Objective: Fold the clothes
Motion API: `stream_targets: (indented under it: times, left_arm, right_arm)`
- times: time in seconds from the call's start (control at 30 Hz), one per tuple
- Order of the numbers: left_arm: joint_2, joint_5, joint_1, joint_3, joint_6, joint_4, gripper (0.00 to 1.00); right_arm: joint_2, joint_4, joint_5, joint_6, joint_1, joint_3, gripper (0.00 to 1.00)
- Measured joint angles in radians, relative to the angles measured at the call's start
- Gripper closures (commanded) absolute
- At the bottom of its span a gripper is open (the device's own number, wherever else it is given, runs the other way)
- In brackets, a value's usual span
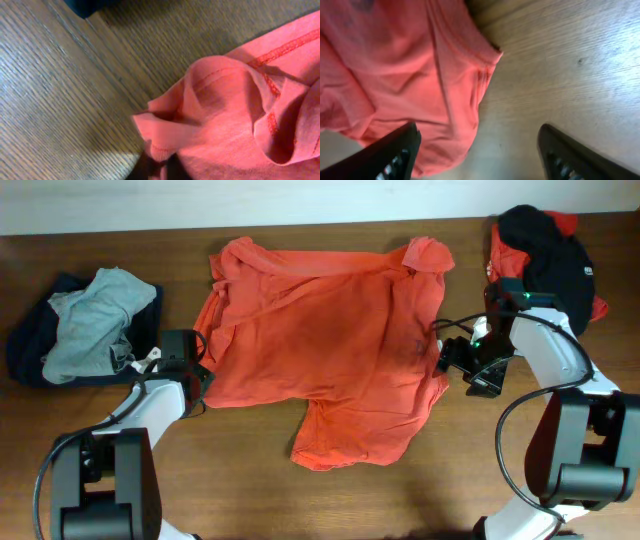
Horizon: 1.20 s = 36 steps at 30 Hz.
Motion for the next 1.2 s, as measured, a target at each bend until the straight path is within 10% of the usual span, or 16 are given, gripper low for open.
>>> stream_targets:
  times: [1.0, 1.13, 1.2]
  left_arm:
    - [0.001, 0.059, 0.006, 0.000, 0.056, 0.022, 0.99]
    - [0.001, 0.066, 0.006, 0.000, 0.056, 0.025, 0.99]
    - [0.001, 0.066, 0.006, 0.000, 0.056, 0.024, 0.99]
  right_arm:
    - [-0.019, 0.238, -0.134, 0.034, 0.094, -0.291, 0.29]
    - [-0.040, 0.314, -0.143, 0.057, 0.134, -0.312, 0.48]
    - [-0.040, 0.342, -0.132, 0.072, 0.147, -0.316, 0.87]
